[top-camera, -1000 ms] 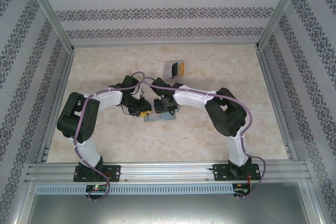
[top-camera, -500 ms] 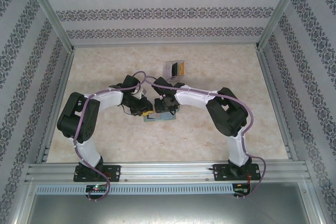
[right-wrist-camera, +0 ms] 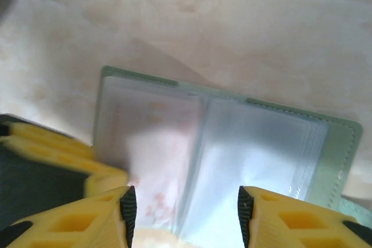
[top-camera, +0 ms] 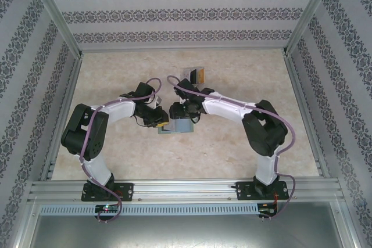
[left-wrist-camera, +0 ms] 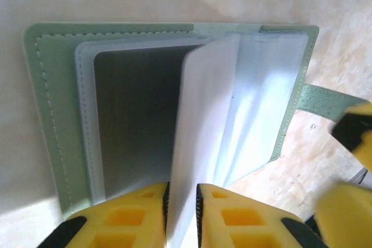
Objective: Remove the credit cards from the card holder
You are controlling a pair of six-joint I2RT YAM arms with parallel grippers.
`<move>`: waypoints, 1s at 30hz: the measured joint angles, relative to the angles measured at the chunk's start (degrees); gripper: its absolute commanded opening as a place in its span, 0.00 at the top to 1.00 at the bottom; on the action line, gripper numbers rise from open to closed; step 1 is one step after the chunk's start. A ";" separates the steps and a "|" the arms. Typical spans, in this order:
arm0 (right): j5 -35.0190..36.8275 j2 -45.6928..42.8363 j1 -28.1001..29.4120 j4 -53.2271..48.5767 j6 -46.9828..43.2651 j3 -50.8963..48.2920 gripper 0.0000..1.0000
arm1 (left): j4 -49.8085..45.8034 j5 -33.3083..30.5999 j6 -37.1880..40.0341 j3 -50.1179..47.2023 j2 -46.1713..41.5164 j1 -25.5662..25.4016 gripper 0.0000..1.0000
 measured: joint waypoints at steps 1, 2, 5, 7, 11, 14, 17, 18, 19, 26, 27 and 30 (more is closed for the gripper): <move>-0.04 -1.44 -0.35 0.55 0.20 -0.98 0.43 | 0.50 0.31 -0.52 -0.04 0.00 -0.02 0.65; 0.04 -2.93 -0.79 0.96 0.44 -2.10 0.42 | 1.16 0.92 -1.22 -0.09 0.00 0.00 0.60; 0.42 -6.45 -2.69 2.19 1.22 -5.25 0.39 | 3.65 2.71 -3.23 -0.07 -0.02 -0.07 0.47; 0.83 -8.04 -3.93 2.67 1.46 -7.08 0.37 | 4.94 3.21 -4.76 -0.07 -0.13 -0.26 0.42; 1.95 -10.43 -6.08 3.28 1.62 -10.16 0.30 | 7.61 4.07 -8.13 0.76 -0.17 -2.01 0.38; 3.21 -11.87 -6.75 3.26 1.64 -11.19 0.25 | 9.20 4.48 -10.14 2.27 -0.15 -4.17 0.34; 4.81 -13.77 -7.39 3.02 1.40 -11.74 0.24 | 10.82 4.63 -11.98 3.34 0.22 -5.53 0.34; 5.07 -14.38 -7.50 3.06 1.44 -11.85 0.24 | 11.50 4.66 -12.41 3.48 0.48 -5.75 0.34; 5.29 -14.73 -7.50 3.08 1.44 -11.87 0.25 | 11.82 4.63 -12.79 3.52 0.68 -6.01 0.34; 3.82 -13.97 -7.02 3.43 0.57 -11.52 0.36 | 9.09 0.35 -12.52 3.67 0.48 -5.79 0.44; 3.45 -13.20 -6.64 3.43 0.22 -11.19 0.39 | 8.31 -0.42 -12.22 3.67 0.17 -5.60 0.47; 2.01 -10.10 -4.94 3.41 -0.04 -9.70 0.50 | 7.26 -2.12 -11.74 2.95 -1.20 -4.66 0.54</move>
